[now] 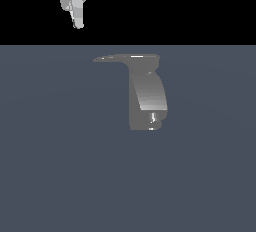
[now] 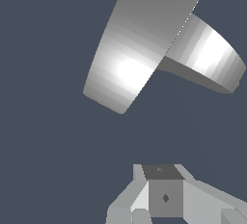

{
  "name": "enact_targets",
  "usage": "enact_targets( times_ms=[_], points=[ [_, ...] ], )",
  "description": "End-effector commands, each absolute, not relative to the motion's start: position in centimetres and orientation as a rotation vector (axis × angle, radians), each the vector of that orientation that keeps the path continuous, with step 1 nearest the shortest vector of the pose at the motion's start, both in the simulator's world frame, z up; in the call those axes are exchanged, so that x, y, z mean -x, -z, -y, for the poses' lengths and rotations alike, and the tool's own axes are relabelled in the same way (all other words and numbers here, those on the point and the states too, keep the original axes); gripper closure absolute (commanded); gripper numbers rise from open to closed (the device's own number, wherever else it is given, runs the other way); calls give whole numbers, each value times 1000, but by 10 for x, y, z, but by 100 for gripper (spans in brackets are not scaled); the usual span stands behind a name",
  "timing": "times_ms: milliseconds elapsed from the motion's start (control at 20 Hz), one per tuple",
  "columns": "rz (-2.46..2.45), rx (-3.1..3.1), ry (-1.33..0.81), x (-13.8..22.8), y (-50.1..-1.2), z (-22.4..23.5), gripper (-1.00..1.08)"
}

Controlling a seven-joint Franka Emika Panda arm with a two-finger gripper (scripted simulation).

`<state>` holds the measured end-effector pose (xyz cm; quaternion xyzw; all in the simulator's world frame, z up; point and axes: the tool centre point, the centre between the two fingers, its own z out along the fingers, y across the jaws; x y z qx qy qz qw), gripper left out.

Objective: Turn on the faucet by rotating a designated handle.

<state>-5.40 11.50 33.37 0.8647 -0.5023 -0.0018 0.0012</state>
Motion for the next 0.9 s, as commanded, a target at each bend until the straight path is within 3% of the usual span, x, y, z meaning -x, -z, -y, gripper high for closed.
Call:
enact_targets(
  times_ms=[0, 850],
  points=[
    [1652, -2671, 5, 41, -326, -115, 108],
    [2140, -2298, 0, -48, -270, -94, 108]
  ],
)
